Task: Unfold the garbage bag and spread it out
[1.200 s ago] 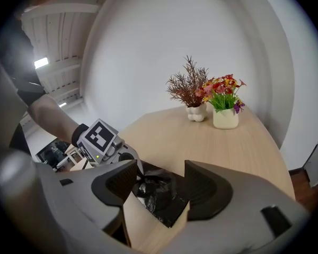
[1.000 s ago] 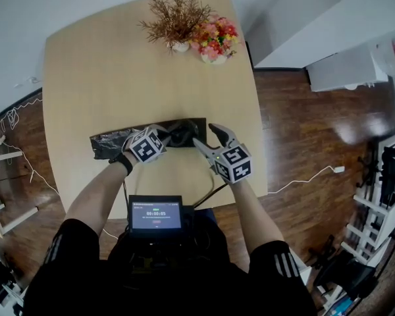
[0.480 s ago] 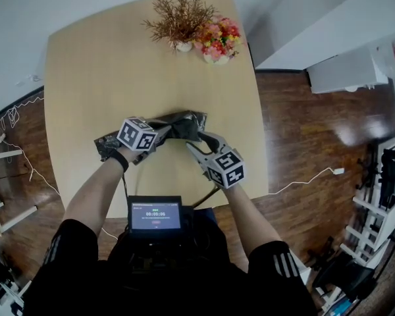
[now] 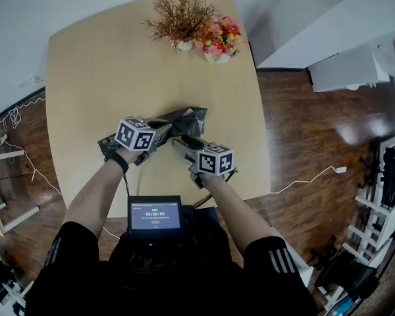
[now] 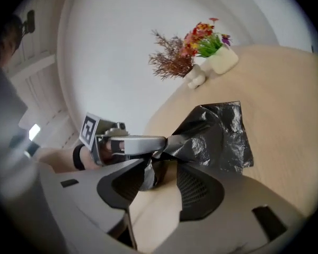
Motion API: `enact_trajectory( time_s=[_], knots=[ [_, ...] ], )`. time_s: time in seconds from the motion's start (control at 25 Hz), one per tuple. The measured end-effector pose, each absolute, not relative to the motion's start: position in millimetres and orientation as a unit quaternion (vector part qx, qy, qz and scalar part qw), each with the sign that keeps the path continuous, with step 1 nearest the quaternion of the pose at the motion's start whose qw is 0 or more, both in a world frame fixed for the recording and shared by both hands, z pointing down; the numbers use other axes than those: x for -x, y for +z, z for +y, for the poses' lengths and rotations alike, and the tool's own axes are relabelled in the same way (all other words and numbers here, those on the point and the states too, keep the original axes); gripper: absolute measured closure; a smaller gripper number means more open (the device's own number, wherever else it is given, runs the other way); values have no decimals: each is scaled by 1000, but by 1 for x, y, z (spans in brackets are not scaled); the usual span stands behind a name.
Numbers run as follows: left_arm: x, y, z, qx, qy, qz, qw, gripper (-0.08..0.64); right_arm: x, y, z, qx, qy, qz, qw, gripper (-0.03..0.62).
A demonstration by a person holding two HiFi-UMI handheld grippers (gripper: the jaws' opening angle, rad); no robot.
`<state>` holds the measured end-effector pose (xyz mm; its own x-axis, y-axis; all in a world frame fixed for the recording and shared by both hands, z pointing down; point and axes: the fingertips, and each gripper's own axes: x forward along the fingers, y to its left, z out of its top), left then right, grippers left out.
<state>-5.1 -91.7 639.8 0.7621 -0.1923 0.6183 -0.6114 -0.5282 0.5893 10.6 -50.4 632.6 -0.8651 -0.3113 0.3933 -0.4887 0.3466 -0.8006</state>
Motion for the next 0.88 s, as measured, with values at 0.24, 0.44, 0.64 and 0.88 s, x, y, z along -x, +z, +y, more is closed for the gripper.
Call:
enact_trajectory(
  time_s=[0.24,0.44,0.64,0.88],
  knots=[
    [6,639,-90,-839,248,-237,422,559,-17,636,-68,-285,544,-789,38,487],
    [8,637,-91,-841,249,-236,419,559,-17,634,-65,-278,528,-801,38,581],
    [9,632,-94,-839,240,-240,425,560,-15,628,-60,-269,515,-813,40,584],
    [20,626,-105,-819,217,-256,465,560,-20,634,-54,-273,506,-816,59,586]
  ],
)
